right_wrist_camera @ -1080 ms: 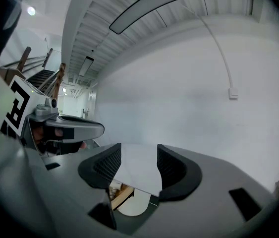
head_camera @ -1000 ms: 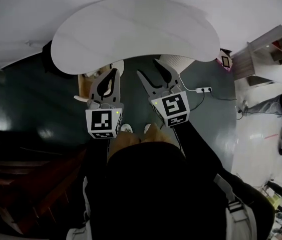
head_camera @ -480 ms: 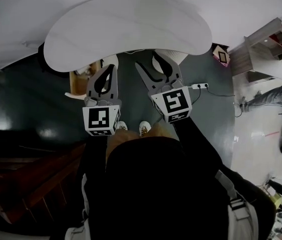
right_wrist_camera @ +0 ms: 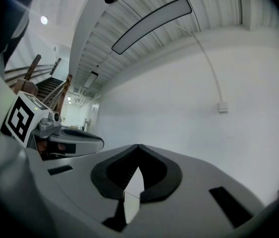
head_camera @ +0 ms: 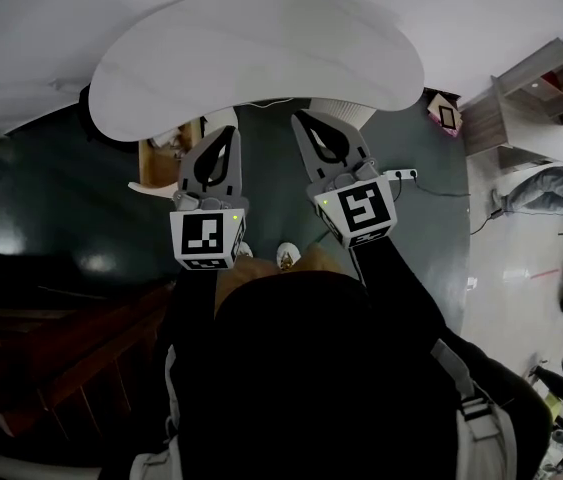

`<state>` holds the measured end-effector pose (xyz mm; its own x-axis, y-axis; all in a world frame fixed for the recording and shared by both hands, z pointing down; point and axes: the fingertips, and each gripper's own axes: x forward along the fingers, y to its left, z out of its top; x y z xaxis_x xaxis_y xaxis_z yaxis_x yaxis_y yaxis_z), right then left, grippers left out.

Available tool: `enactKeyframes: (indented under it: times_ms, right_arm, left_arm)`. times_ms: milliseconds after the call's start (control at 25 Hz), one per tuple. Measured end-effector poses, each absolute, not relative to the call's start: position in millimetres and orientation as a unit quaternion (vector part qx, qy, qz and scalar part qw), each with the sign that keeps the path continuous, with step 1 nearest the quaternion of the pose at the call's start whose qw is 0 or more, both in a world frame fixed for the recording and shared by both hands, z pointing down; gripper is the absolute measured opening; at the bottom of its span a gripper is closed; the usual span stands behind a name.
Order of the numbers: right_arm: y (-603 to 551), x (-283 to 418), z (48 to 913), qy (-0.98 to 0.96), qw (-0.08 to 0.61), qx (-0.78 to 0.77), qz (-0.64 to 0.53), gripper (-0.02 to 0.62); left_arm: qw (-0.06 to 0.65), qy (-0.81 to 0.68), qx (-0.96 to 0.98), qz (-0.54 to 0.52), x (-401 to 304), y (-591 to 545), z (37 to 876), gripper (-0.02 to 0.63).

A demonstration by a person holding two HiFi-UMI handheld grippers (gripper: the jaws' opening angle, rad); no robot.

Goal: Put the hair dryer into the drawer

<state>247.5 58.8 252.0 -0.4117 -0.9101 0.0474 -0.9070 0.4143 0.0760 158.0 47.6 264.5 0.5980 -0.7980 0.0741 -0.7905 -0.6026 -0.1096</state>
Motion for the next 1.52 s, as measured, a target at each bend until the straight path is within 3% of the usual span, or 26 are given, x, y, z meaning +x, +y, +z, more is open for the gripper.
enactKeyframes:
  times_ms: [1520]
  right_arm:
    - [72.4, 255.5, 251.7, -0.831, 0.059, 0.552, -0.035, 0.026]
  left_arm:
    - [0.043, 0.44, -0.896, -0.047, 165.8, 60.8, 251.6, 0.018]
